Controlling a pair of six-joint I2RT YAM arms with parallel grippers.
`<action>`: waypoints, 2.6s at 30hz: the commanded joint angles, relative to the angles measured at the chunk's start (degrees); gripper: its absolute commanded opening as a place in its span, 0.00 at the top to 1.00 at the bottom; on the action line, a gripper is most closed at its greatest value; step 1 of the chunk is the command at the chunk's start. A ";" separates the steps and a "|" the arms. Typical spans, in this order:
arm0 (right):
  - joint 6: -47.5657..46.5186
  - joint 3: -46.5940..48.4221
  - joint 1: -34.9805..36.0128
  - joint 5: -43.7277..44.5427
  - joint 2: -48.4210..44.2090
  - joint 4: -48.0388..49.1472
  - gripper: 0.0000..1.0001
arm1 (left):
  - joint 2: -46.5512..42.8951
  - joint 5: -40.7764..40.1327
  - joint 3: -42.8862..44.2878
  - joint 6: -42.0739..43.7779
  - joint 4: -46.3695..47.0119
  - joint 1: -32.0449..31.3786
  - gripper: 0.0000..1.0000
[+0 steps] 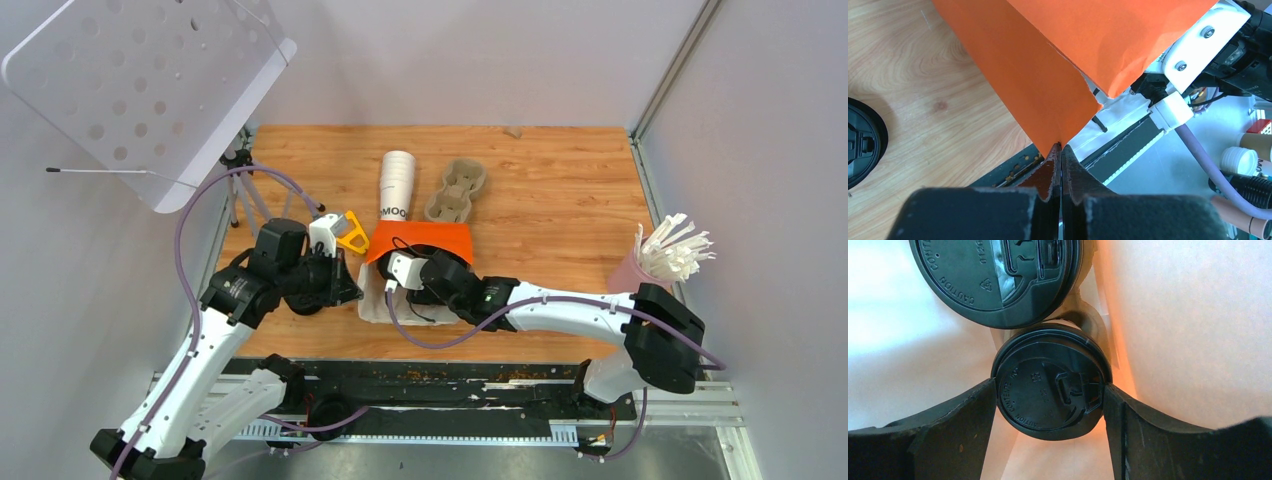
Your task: Pack the takeout coffee
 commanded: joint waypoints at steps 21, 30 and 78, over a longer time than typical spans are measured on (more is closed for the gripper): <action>0.27 0.97 -1.34 -0.93 -1.26 -0.85 0.18 | 0.69 1.82 0.06 -2.21 2.73 -0.17 1.00; 0.45 3.83 -1.29 -2.06 -2.16 -3.92 0.13 | 0.43 1.50 0.35 -2.99 2.92 -0.17 1.00; 7.98 10.74 -0.39 -4.91 -7.43 -19.77 0.07 | 0.43 5.11 1.55 -7.40 6.24 -0.17 1.00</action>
